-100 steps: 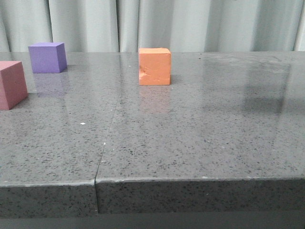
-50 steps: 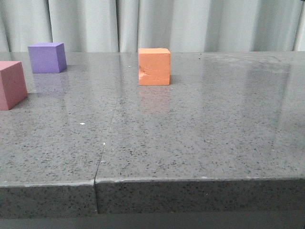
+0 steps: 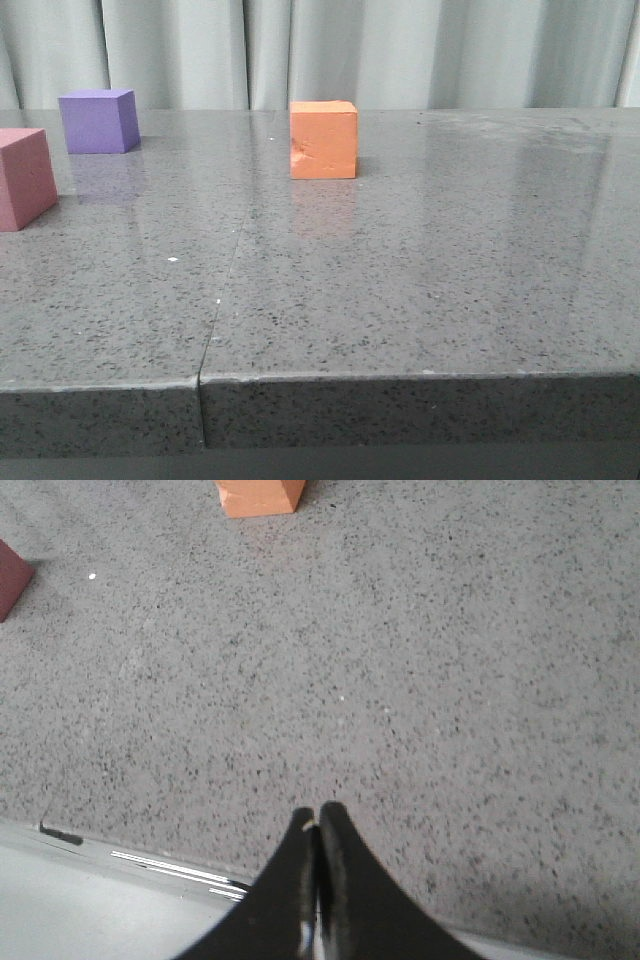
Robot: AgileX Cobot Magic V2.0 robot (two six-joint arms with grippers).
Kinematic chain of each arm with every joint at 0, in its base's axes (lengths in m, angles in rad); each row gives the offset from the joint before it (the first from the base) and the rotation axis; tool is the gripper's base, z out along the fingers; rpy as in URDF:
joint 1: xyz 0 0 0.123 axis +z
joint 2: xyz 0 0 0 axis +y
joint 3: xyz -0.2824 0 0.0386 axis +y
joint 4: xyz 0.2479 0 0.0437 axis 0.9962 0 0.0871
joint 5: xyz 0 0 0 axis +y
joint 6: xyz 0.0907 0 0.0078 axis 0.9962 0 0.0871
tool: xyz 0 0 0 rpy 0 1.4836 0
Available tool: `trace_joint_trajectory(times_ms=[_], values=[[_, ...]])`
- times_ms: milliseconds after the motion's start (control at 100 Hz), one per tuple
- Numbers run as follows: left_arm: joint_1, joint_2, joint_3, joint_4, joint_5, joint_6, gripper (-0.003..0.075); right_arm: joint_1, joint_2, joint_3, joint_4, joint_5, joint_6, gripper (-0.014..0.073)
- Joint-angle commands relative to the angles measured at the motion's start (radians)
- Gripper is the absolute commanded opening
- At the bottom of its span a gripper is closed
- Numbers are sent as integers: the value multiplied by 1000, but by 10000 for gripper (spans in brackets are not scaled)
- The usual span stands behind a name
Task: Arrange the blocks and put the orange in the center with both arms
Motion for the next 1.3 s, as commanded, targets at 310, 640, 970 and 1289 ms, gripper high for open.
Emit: trace_joint_trajectory(times_ms=[310,640,970,1289], values=[[-8,43,-193,-12,74,1,-21,0,-151,75,-23,-75,-9,-69],[-8,313,-452,35,242,1,-20,0,-150,75,-23,-68,-9,-69],[-8,623,-696,38,406,1,88,0,-150,75,-23,-68,-9,-69],[-8,830,-845,38,413,1,654,0,-150,75,-23,-68,-9,-69]])
